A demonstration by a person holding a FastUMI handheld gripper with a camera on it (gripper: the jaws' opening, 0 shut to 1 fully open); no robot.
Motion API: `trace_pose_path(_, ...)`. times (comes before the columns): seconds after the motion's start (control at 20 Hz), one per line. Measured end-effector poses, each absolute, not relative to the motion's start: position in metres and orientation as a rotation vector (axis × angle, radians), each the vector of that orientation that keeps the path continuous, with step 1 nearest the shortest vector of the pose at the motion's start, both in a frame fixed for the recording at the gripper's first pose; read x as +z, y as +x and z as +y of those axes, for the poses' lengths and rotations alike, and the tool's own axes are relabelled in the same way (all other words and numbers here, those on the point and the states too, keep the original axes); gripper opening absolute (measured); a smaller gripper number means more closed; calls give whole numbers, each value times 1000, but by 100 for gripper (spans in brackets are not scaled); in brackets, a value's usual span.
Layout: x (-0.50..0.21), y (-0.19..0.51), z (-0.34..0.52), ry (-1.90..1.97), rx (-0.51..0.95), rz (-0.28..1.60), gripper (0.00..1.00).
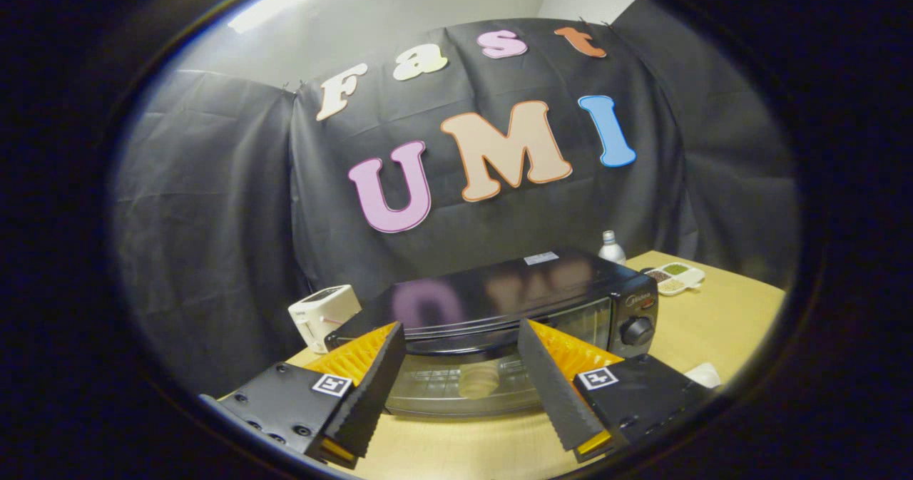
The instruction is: Open the toaster oven, put the food inside, and close the toaster oven door.
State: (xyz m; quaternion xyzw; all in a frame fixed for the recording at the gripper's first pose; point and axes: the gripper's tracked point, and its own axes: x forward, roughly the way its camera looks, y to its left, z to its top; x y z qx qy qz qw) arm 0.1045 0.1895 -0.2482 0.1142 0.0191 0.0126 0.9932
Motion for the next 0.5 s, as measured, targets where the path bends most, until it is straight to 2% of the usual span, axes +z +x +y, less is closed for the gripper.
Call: trace_pose_path(0.5, -196, 51, 190, 231, 82, 11, 99)
